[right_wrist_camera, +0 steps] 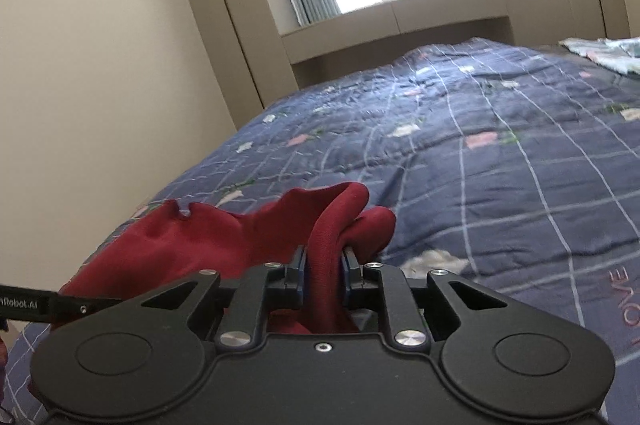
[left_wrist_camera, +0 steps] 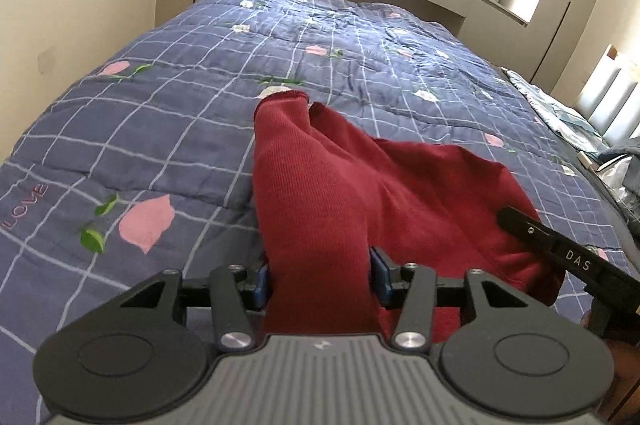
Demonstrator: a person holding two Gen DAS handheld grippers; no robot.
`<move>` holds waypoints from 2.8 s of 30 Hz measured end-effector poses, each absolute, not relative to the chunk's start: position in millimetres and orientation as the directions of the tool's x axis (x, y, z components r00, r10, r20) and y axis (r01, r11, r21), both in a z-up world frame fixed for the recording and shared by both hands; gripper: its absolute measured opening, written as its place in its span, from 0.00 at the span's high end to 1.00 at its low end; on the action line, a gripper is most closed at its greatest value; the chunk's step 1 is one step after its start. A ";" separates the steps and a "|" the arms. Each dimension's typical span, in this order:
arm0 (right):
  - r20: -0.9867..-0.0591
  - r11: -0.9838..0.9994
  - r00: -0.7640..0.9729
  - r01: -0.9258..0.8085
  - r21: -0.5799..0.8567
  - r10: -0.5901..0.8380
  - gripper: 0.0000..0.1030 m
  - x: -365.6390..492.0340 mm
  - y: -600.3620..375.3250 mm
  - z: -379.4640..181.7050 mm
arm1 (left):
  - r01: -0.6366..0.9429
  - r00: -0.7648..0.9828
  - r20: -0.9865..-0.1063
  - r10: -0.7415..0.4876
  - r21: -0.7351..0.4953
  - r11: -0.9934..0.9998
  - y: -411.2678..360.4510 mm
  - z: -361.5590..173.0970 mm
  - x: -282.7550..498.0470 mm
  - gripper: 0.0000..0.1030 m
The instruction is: Fold small clothes
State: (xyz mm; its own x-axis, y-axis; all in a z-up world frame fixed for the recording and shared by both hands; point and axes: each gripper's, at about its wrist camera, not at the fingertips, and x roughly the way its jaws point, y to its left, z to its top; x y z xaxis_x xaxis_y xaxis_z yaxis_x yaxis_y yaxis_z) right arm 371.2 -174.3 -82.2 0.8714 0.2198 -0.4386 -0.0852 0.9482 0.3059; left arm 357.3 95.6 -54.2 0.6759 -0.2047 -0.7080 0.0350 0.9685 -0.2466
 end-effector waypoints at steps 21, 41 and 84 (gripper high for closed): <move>-0.349 0.985 0.929 -0.076 0.152 0.125 0.01 290.0 -172.5 -26.5 | -0.068 0.755 -0.654 -0.056 -0.162 0.984 91.6 -3.9 291.1 0.00; -0.329 0.988 0.934 -0.111 0.109 0.142 0.01 139.5 -167.7 -16.1 | -0.123 0.815 -0.576 0.057 -0.075 0.990 75.7 -7.9 135.1 0.00; -0.278 0.990 0.950 -0.143 0.014 0.141 0.01 52.5 -145.5 -26.5 | -0.125 0.839 -0.539 0.074 -0.059 0.990 64.1 -24.0 44.4 0.00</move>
